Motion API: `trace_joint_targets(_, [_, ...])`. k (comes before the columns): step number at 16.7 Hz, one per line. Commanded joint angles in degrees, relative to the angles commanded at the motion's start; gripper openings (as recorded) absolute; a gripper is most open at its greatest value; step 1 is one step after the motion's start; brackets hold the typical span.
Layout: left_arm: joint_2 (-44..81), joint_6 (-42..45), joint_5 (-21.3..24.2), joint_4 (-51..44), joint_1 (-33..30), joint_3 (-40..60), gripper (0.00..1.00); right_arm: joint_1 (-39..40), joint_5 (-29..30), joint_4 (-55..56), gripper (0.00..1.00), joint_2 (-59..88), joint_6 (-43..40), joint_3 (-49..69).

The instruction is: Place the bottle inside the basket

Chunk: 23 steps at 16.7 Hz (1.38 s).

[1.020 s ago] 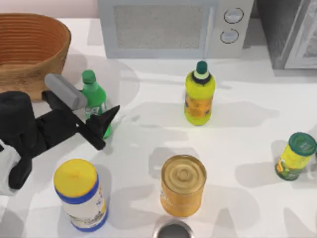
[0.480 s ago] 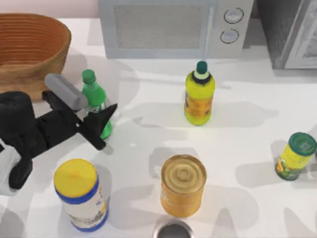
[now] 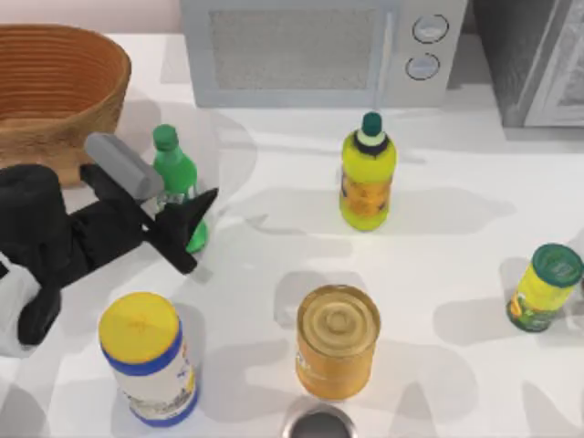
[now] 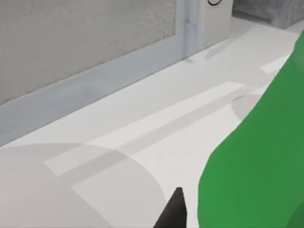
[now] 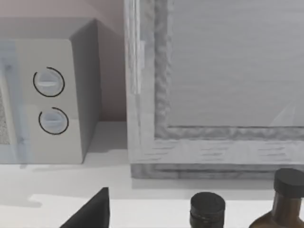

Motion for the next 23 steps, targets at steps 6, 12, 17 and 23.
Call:
trace_joint_targets(6, [-11.2,0.4,-3.8,-14.6,-2.6,8.4,0.00,0.0,0.0,0.0,1.00,0.0,0.0,0.0])
trace_joint_targets(12, [-24.7,-2.4,-14.7,-39.3,2.8,21.9,0.00,0.0,0.0,0.0,1.00,0.0,0.0,0.0])
trace_joint_targets(17, [-31.2,-5.9,-25.6,-56.8,11.0,30.4,0.00,0.0,0.0,0.0,1.00,0.0,0.0,0.0])
trace_joint_targets(23, [-33.0,-7.3,-30.3,-62.7,15.2,32.7,0.00,0.0,0.0,0.0,1.00,0.0,0.0,0.0])
